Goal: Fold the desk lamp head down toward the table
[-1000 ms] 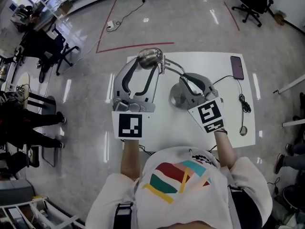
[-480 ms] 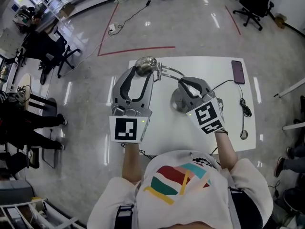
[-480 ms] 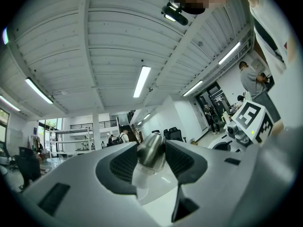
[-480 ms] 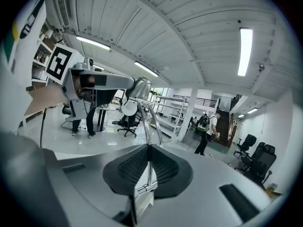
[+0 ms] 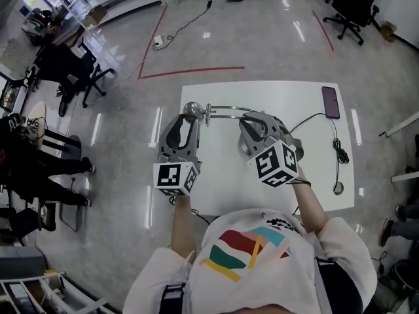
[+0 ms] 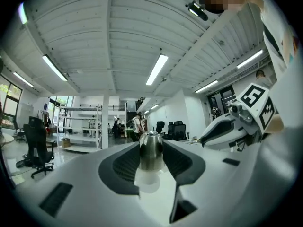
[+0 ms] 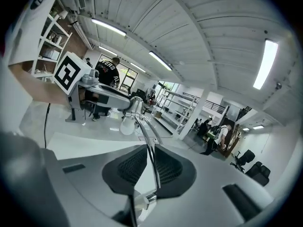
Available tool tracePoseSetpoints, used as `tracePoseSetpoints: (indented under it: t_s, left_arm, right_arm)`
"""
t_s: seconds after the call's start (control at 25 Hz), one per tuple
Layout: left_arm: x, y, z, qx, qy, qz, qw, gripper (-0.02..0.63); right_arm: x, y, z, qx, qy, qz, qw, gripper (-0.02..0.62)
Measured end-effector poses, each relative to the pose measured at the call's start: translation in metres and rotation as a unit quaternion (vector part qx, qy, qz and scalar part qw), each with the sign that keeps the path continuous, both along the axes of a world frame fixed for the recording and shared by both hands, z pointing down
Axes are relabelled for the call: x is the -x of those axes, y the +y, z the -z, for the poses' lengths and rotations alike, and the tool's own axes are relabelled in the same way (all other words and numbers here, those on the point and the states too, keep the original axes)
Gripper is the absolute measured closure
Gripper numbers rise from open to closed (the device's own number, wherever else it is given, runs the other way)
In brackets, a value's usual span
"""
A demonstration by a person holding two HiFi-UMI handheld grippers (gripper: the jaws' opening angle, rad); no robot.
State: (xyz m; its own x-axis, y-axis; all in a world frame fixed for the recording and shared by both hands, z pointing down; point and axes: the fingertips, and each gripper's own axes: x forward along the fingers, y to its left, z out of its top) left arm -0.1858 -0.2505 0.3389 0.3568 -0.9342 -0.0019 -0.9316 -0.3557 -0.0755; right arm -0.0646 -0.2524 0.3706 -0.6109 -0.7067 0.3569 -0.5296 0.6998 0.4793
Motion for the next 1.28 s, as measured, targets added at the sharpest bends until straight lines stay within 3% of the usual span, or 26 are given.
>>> tracePoseSetpoints:
  t_s: [0.12,0.24,0.32,0.44,0.6,0.72,0.96,1.16,1.28]
  left_arm:
    - [0.01,0.0,-0.035,0.04,-0.003,0.01,0.9991,0.419]
    - [0.013,-0.002,-0.053,0.057,0.049,0.008,0.9972,0.419]
    - [0.011,-0.003,-0.062,0.07,0.053,0.009,0.9961,0.417]
    - [0.005,-0.006,-0.084,0.1,0.023,0.004,0.9948,0.419]
    - [-0.013,-0.01,-0.102,0.096,-0.012,-0.034,0.9947,0.429]
    - [-0.037,-0.015,-0.108,0.096,-0.012,-0.059,0.9935,0.43]
    - [-0.041,-0.017,-0.112,0.108,0.014,-0.07,0.9916,0.459]
    - [-0.036,-0.019,-0.114,0.096,-0.048,-0.063,0.9922,0.459]
    - [-0.03,-0.019,-0.113,0.093,-0.059,-0.061,0.992,0.457]
  right_arm:
    - [0.009,0.004,-0.009,0.0,0.024,0.004,1.0,0.563]
    - [0.01,0.004,-0.013,0.0,0.028,0.002,1.0,0.557]
    - [0.009,0.005,-0.013,0.001,0.033,0.008,0.999,0.557]
    - [0.006,0.009,-0.006,-0.003,0.018,0.015,1.0,0.558]
    - [-0.003,0.008,0.019,0.025,-0.089,-0.001,0.996,0.558]
    - [-0.025,0.0,0.026,0.03,-0.126,-0.034,0.991,0.558]
    - [-0.06,-0.003,0.012,0.063,-0.148,-0.074,0.984,0.558]
    - [-0.07,-0.004,-0.006,0.083,-0.139,-0.087,0.983,0.558]
    - [-0.07,-0.004,-0.016,0.099,-0.132,-0.088,0.982,0.558]
